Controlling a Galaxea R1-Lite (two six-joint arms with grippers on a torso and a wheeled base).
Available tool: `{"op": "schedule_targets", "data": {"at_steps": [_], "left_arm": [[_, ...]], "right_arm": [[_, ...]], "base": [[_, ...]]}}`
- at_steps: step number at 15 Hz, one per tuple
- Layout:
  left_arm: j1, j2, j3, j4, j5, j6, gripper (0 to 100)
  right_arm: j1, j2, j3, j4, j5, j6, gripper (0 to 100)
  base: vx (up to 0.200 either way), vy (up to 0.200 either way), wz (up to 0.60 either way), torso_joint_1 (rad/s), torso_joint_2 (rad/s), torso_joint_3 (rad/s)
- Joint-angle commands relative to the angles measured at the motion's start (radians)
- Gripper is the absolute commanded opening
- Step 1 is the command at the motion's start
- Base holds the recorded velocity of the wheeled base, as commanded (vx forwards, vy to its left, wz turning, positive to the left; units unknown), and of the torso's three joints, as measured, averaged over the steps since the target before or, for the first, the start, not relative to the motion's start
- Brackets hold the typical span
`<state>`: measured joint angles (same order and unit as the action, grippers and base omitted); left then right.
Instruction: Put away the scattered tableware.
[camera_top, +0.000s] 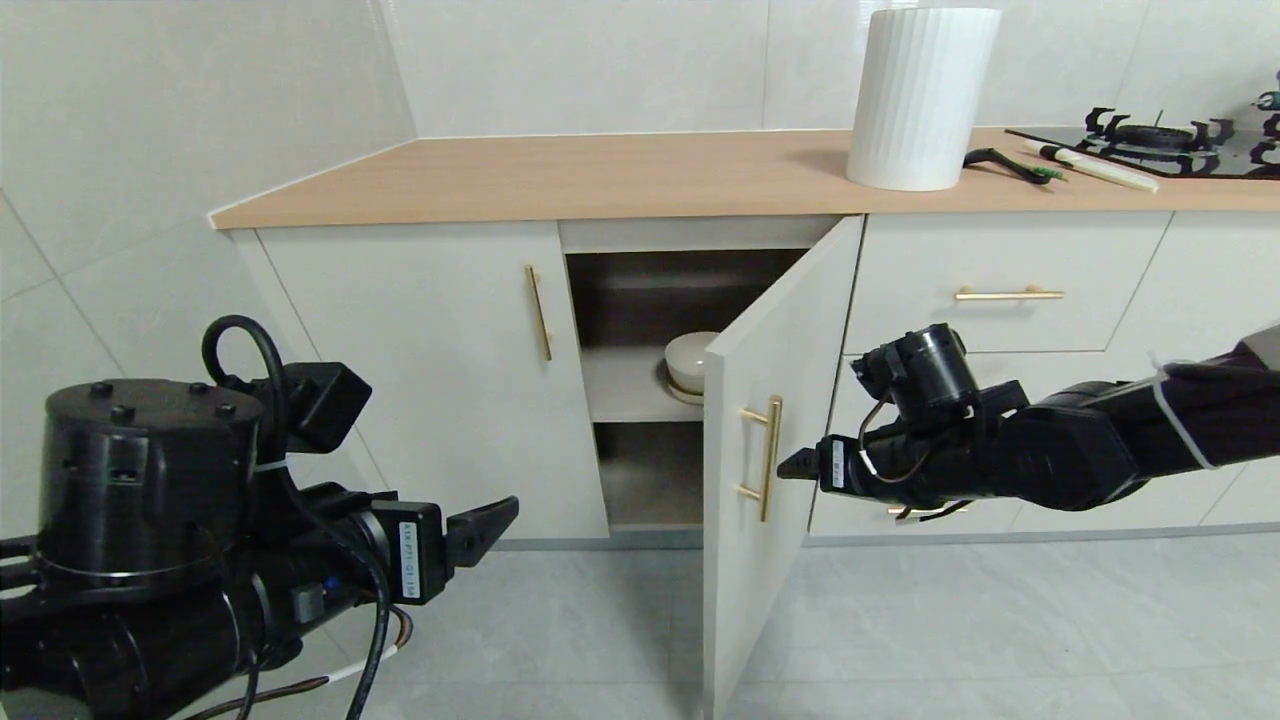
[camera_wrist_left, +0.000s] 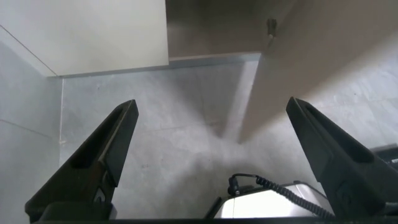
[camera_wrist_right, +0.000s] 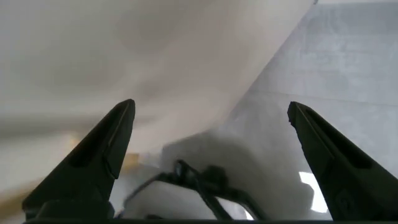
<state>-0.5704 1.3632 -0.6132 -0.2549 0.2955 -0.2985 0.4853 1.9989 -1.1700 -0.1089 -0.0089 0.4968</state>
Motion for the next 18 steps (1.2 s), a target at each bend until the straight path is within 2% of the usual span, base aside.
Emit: {"op": "schedule_targets", "data": {"at_steps": [1,7,8,10,12,15,18], "left_arm": [[0.000,0.010,0.001,0.000,0.001,-0.001,100],[0.000,0.010,0.006,0.005,0.002,0.006,100],[0.000,0.011,0.006,0.008,0.004,0.006,100],[0.000,0.011,0.004,0.008,0.005,0.006,100],[0.000,0.011,0.003,0.008,0.005,0.006,100],[0.000,0.010,0.001,0.006,0.005,0.006,100],[0.000,0.005,0.001,0.006,0.007,0.006,100]], "right_arm": [[0.009,0.055,0.000,-0.026,-0.003,0.026,100],[0.009,0.072,0.000,-0.043,-0.006,0.039,100],[0.009,0.080,-0.002,-0.057,-0.009,0.048,100],[0.021,0.104,-0.003,-0.124,-0.023,0.092,100],[0.033,0.146,-0.011,-0.193,-0.079,0.112,100],[0.042,0.213,-0.017,-0.368,-0.177,0.140,100],[0.045,0.241,-0.065,-0.405,-0.215,0.203,100]], "base": [[0.000,0.000,0.00,0.000,0.00,0.000],[0.000,0.000,0.00,0.000,0.00,0.000],[0.200,0.000,0.00,0.002,0.00,-0.002],[0.200,0.000,0.00,-0.010,0.00,0.002],[0.200,0.000,0.00,0.002,0.00,0.000],[0.200,0.000,0.00,-0.004,0.00,0.001],[0.067,0.000,0.00,0.004,0.00,0.002]]}}
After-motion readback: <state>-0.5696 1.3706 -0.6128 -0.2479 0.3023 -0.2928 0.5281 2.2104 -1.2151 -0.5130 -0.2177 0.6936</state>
